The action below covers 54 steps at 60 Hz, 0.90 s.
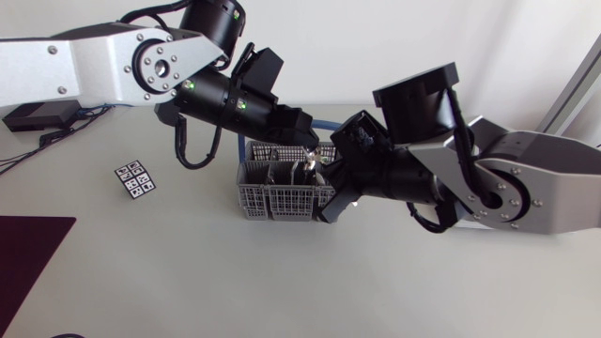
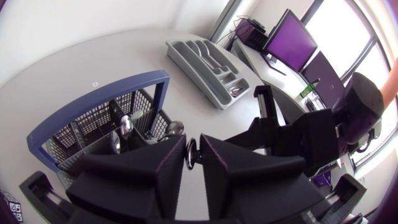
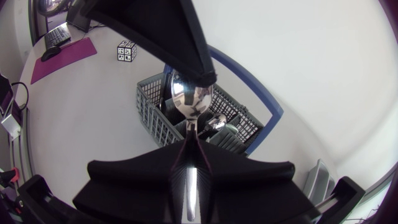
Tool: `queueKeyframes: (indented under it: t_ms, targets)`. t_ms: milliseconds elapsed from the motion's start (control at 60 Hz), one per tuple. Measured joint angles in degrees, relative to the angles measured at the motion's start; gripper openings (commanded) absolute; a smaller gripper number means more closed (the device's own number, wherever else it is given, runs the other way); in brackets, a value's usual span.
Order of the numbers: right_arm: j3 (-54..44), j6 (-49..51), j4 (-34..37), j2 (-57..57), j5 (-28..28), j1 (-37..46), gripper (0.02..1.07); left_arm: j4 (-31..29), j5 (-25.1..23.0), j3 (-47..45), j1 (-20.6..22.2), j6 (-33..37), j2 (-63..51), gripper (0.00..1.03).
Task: Transfer all utensils from the basket to the drawer tray.
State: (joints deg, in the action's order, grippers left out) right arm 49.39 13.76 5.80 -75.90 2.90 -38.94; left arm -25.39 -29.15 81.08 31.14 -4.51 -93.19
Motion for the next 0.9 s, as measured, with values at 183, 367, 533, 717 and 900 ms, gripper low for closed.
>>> queueKeyframes:
  t_ms: [183,367,533,717,900]
  targets:
    - [-1.4,0.7,0.2,-0.5,-0.8,-0.3,0.12,1.6,-1.0,0.9,-0.4,0.0,0.2,0.67]
    - [-4.3,3.2,2.3,1.2,-6.7,2.8,0.12,2.6,-1.0,4.4,-3.6,0.0,1.6,0.67]
    - [-6.6,8.9,6.1,5.6,-14.4,13.2,0.12,2.8,-0.4,6.2,-6.8,1.2,2.6,0.67]
    - [-8.6,19.3,9.5,7.1,-22.6,26.9,0.12,2.3,2.5,5.2,-6.5,4.7,2.6,0.67]
    - [-8.2,32.7,14.1,3.6,-30.2,42.3,0.12,2.1,5.3,2.4,-3.6,8.2,2.6,0.67]
